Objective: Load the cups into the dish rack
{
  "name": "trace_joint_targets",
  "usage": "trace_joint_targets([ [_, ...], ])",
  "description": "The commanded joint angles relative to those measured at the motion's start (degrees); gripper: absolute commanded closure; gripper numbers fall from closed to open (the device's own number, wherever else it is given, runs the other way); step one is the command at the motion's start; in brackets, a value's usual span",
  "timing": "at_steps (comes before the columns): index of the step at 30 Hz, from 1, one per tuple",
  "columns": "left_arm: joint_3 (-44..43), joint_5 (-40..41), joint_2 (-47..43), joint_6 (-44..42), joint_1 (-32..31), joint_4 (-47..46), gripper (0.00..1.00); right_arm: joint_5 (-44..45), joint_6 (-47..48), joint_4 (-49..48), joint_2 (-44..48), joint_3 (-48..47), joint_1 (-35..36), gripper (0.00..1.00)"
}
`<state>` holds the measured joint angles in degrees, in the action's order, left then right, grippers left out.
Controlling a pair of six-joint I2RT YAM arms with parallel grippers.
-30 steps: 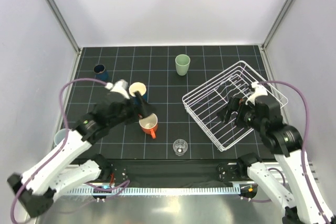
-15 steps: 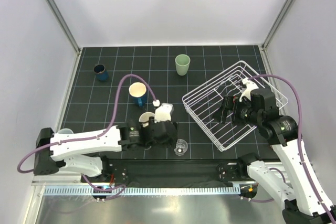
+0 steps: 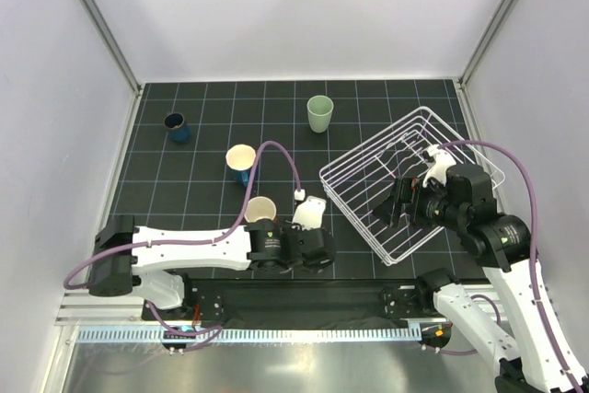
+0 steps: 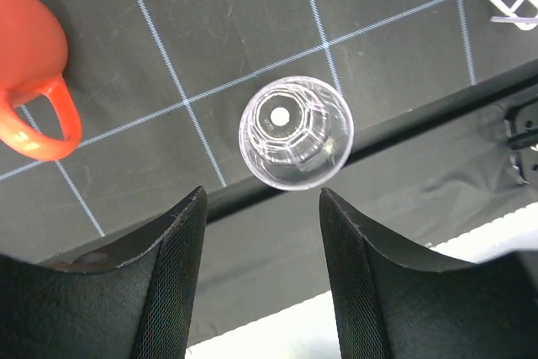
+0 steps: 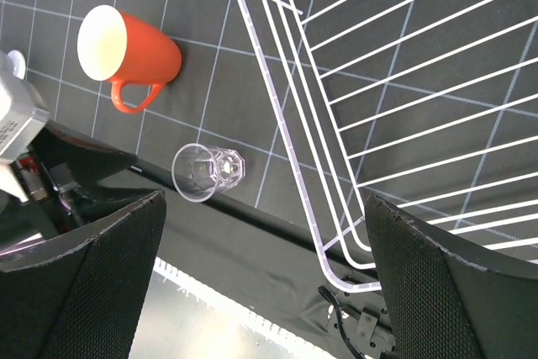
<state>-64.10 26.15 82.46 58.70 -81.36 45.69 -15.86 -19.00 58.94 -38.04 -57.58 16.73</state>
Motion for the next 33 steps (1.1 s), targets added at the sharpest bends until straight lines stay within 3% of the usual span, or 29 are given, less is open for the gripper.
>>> trace_joint_targets([
  [1,-2.7,3.29,1.38,-0.16,-0.03,-0.96,0.45,-1.46,1.6,-0.05,-0.8,0.01,-0.21,0.0],
  [16,-2.79,-1.62,9.21,-4.73,3.93,-2.88,0.54,-1.81,1.78,-0.14,-0.37,0.72,-0.12,0.0],
  [23,-2.44,-4.35,12.29,-4.82,3.93,-5.17,0.76,-1.9,1.78,0.74,-0.1,0.72,-0.21,0.0],
  [27,-2.53,-4.01,11.5,-4.82,3.93,-4.65,1.0,-1.81,2.04,1.62,0.34,0.1,-0.12,0.0],
  [33,-3.14,-2.42,0.45,-5.0,4.11,-4.12,1.0,-3.56,2.74,2.67,0.6,-1.74,-0.21,0.0],
])
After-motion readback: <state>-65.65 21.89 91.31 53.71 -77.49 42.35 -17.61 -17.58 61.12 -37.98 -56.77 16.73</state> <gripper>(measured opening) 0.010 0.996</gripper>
